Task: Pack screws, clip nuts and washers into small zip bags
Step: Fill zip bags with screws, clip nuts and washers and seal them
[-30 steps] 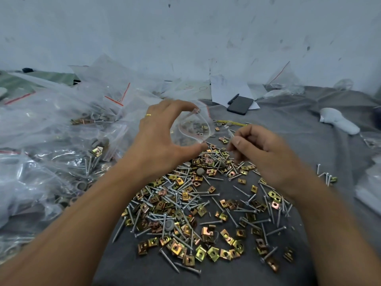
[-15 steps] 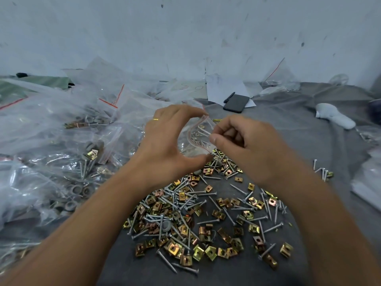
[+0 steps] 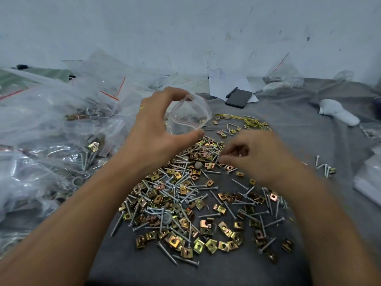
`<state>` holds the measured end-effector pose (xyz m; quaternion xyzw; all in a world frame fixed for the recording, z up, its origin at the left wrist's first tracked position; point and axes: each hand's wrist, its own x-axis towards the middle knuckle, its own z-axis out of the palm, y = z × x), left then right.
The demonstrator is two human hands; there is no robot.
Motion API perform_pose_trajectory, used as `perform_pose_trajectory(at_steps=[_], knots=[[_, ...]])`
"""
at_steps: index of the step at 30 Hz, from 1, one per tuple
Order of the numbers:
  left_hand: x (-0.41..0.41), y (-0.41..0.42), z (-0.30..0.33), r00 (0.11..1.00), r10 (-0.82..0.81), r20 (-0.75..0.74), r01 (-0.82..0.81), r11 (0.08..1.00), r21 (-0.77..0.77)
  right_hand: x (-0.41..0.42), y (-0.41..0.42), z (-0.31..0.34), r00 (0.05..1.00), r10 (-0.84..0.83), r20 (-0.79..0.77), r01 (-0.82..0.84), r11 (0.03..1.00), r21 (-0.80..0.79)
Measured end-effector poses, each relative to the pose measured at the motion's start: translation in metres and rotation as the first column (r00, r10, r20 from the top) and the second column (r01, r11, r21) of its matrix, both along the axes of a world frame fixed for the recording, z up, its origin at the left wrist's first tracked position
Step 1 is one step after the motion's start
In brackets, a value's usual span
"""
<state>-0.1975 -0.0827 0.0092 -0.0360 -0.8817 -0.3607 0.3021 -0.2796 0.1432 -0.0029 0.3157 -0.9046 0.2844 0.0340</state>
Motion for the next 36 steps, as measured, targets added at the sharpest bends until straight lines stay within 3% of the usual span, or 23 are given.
perform_pose_trajectory(at_steps=[3,9,14,17,31,33,36], knots=[[0.002,0.002,0.002,1.0,-0.001,0.01,0.001,1.0,0.0,0.0,-0.007,-0.007,0.997,-0.017,0.082,-0.002,0.974,0.225],[0.005,0.004,0.004,0.999,0.002,0.045,-0.002,1.0,0.0,-0.003,-0.01,-0.01,0.997,-0.005,0.08,-0.018,0.96,0.281],[0.004,0.002,0.004,0.999,0.004,0.047,-0.004,1.0,0.003,-0.011,0.003,-0.009,0.995,-0.007,-0.101,0.01,1.0,0.027],[0.003,0.003,0.003,0.999,0.001,0.046,-0.001,1.0,0.0,-0.015,-0.002,-0.014,0.986,-0.021,-0.163,0.022,1.0,0.003],[0.005,0.003,0.005,0.999,0.008,0.046,-0.008,1.0,0.004,-0.018,-0.01,-0.026,0.998,0.021,-0.055,-0.02,1.0,0.019],[0.005,0.003,0.005,0.999,0.002,0.051,-0.002,1.0,-0.006,-0.018,-0.006,-0.026,1.0,-0.002,-0.031,0.0,0.999,-0.054],[0.005,0.002,0.005,0.999,-0.001,0.054,0.003,0.999,-0.037,-0.016,0.005,-0.017,1.0,-0.023,0.004,0.023,0.95,-0.312]])
